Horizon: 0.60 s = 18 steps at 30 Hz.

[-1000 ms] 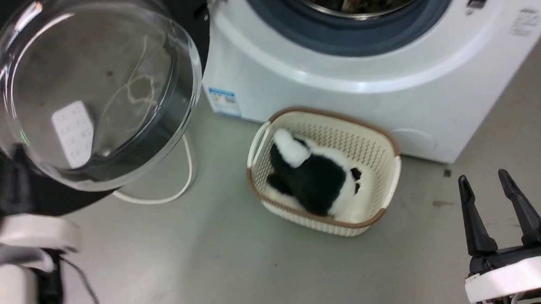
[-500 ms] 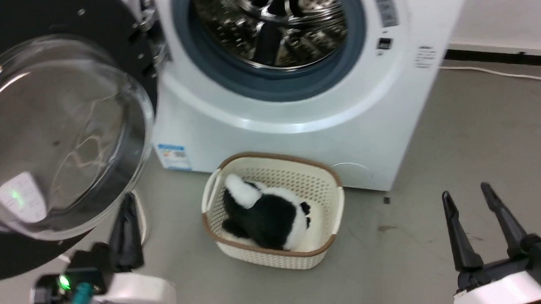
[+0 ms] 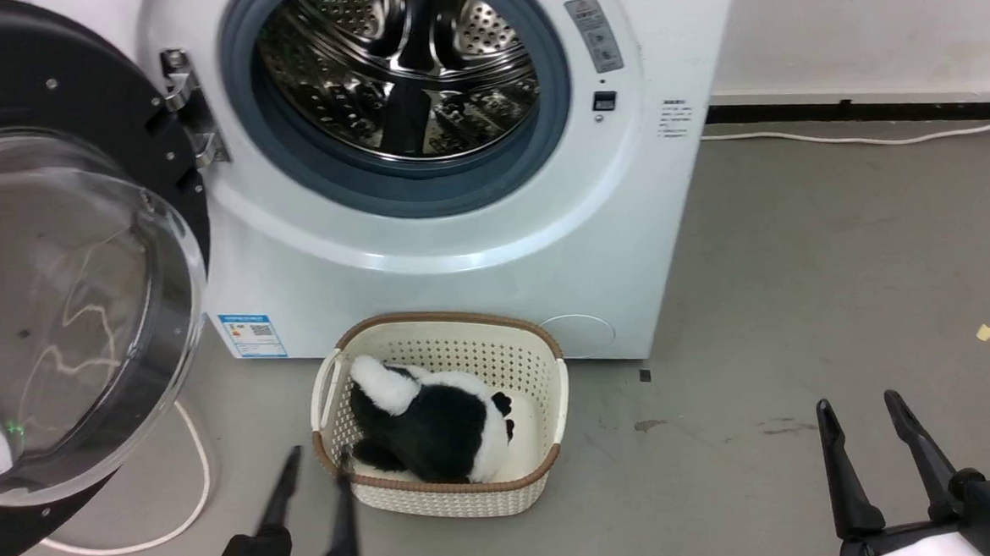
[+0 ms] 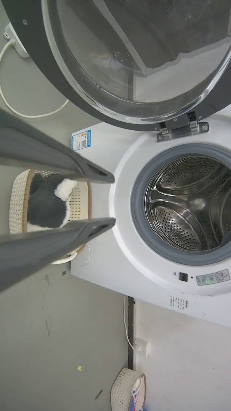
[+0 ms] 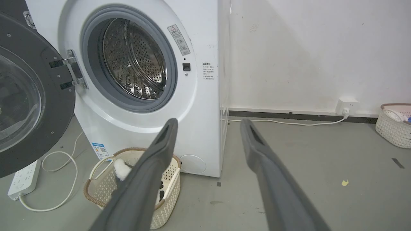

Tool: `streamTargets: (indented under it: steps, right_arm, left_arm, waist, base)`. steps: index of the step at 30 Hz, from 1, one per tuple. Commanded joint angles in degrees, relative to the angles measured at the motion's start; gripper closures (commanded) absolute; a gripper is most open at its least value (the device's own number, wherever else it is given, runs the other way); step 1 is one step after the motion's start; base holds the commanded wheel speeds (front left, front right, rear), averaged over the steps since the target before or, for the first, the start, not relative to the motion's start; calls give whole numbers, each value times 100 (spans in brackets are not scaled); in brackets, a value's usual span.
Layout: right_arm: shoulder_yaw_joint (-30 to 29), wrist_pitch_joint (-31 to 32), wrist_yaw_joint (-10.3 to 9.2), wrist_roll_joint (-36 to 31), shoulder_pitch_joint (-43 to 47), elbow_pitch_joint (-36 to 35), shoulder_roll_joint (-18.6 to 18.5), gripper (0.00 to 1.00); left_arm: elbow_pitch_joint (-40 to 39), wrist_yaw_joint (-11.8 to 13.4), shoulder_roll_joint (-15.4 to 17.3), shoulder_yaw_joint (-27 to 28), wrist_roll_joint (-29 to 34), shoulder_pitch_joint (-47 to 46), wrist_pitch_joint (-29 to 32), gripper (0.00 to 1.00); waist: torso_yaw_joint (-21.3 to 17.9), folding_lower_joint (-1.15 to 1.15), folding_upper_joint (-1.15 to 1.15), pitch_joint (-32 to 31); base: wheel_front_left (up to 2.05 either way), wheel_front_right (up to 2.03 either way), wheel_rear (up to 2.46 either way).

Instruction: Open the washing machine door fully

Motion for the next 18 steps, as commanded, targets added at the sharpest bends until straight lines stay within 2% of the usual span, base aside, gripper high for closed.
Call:
streamTargets:
  steps: [1,12,18]
  right_arm:
    - [2,-25,6,23,56,33,23,0]
    - [19,-81,6,26,20,124,23,0]
    - [71,-91,6,-200,25,73,23,0]
  left_arm:
    - [27,28,-11,-12,40,43,-22,0]
    - [32,57,3,-82,57,-57,-25,0]
    - [-10,116,15,-103,71,-88,12,0]
  waist:
    - [-44,0,0,-1]
    - [-113,0,0,-7]
    - [-88,0,0,-3]
  base:
    - [0,0,0]
    - [0,0,0]
    - [0,0,0]
